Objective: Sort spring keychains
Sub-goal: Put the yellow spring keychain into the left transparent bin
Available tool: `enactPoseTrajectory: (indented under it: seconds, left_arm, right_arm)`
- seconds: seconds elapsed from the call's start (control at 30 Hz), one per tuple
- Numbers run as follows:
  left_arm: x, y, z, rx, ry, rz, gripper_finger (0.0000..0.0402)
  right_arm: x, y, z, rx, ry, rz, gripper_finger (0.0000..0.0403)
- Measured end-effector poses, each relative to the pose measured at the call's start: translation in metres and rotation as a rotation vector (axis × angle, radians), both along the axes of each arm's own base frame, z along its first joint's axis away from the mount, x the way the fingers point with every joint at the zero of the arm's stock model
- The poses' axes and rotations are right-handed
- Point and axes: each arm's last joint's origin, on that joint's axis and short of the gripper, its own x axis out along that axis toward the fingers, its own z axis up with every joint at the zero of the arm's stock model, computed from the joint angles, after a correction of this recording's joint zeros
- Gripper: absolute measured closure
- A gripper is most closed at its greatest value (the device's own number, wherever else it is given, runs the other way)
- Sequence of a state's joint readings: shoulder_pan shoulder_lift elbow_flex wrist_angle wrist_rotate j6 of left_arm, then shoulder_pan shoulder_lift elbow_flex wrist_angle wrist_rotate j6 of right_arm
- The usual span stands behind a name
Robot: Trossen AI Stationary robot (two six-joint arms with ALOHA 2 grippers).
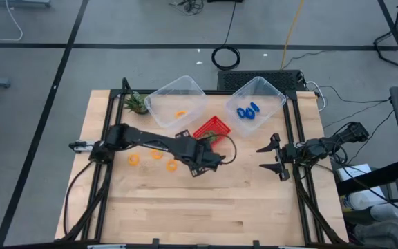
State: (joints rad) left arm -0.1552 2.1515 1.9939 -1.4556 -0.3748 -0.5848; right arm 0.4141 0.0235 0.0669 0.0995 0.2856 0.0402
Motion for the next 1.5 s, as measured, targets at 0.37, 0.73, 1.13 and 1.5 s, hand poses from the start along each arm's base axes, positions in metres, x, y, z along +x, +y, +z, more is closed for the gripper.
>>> enactPoseTrajectory:
  seconds: [0.37,0.73,1.13,1.5]
  left_arm:
    - [-0.07,-0.029,-0.01,-0.009,0.021,0.109,0.0072]
    - [-0.142,-0.038,-0.014,-0.06,-0.011,0.322,0.0058]
    - [-0.208,-0.015,-0.04,-0.169,-0.042,0.587,0.0062]
    - [-0.23,0.013,-0.081,-0.231,-0.127,0.747,0.0058]
  right_arm:
    - [0.0,0.0,0.0,0.0,-0.001,0.0,0.0147]
    - [0.0,0.0,0.0,0.0,-0.001,-0.001,0.0147]
    - [0.0,0.0,0.0,0.0,0.0,0.0,0.0147]
    - [0.0,0.0,0.0,0.0,0.0,0.0,0.0147]
